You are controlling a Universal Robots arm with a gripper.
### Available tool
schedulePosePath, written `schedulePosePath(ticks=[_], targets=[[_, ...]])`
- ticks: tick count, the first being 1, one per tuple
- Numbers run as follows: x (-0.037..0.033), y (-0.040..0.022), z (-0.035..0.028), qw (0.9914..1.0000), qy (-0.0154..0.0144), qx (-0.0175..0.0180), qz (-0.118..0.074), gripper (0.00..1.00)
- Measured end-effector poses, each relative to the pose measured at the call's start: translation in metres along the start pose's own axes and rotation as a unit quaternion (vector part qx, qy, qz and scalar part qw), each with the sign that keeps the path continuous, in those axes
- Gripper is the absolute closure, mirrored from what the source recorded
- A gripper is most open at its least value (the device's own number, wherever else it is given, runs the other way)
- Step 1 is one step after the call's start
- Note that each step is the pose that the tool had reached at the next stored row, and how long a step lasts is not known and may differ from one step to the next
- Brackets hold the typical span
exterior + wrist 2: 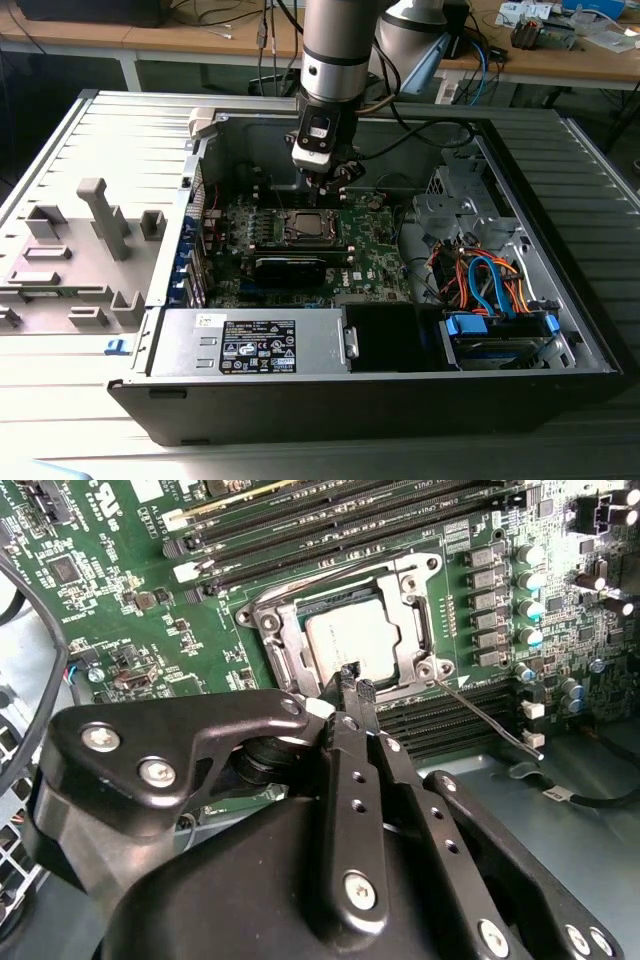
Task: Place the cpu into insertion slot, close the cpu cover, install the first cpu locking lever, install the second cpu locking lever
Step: 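Install the first cpu locking lever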
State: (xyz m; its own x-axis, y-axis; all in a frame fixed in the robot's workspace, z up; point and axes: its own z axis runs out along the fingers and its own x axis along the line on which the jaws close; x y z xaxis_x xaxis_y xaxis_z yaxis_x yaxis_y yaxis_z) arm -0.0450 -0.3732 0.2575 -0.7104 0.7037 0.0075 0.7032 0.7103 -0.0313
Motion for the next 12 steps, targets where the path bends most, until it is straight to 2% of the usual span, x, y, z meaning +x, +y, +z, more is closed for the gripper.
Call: schedulePosePath(ticks=[12], targets=[[0.0,0.0,0.0,0.9999,-0.0005,0.0001,-0.014,0.89]])
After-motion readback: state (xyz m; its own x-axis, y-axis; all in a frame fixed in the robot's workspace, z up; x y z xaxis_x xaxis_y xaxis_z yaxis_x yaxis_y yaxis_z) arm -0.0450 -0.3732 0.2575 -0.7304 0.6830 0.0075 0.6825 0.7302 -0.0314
